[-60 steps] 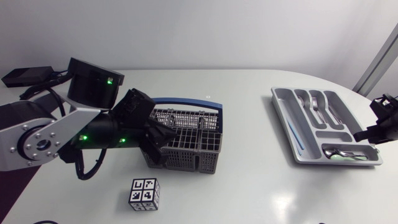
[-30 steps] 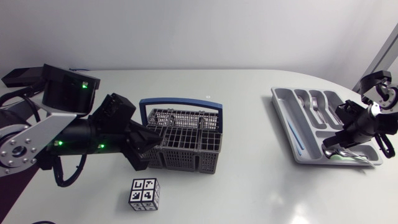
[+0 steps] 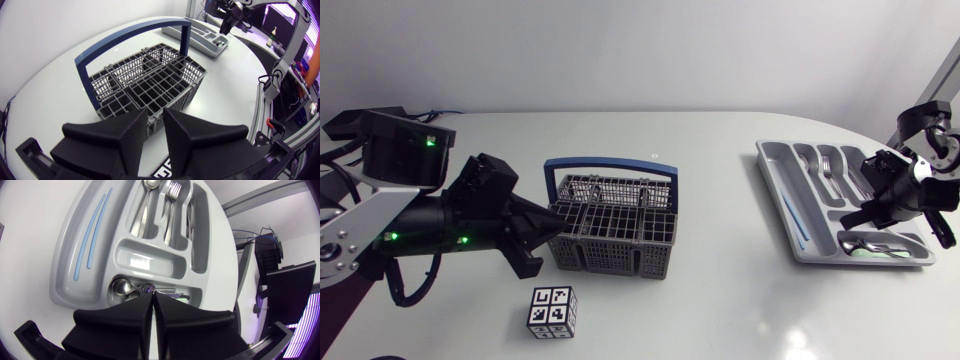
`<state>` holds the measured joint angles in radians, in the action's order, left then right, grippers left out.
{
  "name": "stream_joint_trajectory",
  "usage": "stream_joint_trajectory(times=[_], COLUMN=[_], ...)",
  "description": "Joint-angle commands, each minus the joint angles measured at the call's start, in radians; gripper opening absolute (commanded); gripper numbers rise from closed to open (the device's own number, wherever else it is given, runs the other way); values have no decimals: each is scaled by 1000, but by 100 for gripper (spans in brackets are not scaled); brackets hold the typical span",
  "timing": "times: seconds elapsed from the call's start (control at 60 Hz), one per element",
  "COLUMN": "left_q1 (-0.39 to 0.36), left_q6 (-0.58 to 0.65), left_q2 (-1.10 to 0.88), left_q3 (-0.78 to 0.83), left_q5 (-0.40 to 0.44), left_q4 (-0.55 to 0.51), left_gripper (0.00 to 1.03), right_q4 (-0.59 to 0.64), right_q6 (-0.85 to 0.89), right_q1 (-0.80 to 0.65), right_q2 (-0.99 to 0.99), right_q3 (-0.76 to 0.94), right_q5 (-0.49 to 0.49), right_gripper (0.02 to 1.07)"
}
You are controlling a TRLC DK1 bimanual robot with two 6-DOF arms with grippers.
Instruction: Transfer all utensils from the basket to the drawer tray.
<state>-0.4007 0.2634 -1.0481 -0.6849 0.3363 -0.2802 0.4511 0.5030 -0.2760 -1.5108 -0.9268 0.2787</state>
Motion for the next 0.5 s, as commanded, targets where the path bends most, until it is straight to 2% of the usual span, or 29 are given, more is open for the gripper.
stream_joint_trajectory(times=[0.0,0.133,0.25,0.267,0.3,0.35,0.4,0.483], left_q1=[14,45,69,77,88,103,122,157], left_q6=[20,30,43,46,53,59,63,77], left_q2=[17,28,36,37,39,39,39,37], left_q3=[36,44,50,51,51,53,54,56], left_q5=[10,30,43,47,55,58,69,90], left_q4=[-5,-5,-13,-14,-17,-17,-17,-16], left_gripper=[25,25,25,25,25,25,25,25], right_q4=[-52,-160,-206,-213,-224,-233,-238,-241], right_q6=[28,57,69,75,80,91,98,111], right_q1=[0,-14,-46,-51,-58,-66,-71,-71], right_q2=[1,-38,-74,-77,-83,-88,-86,-65], right_q3=[51,112,123,126,132,141,149,161], right_q5=[19,19,17,14,11,10,8,2], right_gripper=[8,8,8,11,25,52,64,73])
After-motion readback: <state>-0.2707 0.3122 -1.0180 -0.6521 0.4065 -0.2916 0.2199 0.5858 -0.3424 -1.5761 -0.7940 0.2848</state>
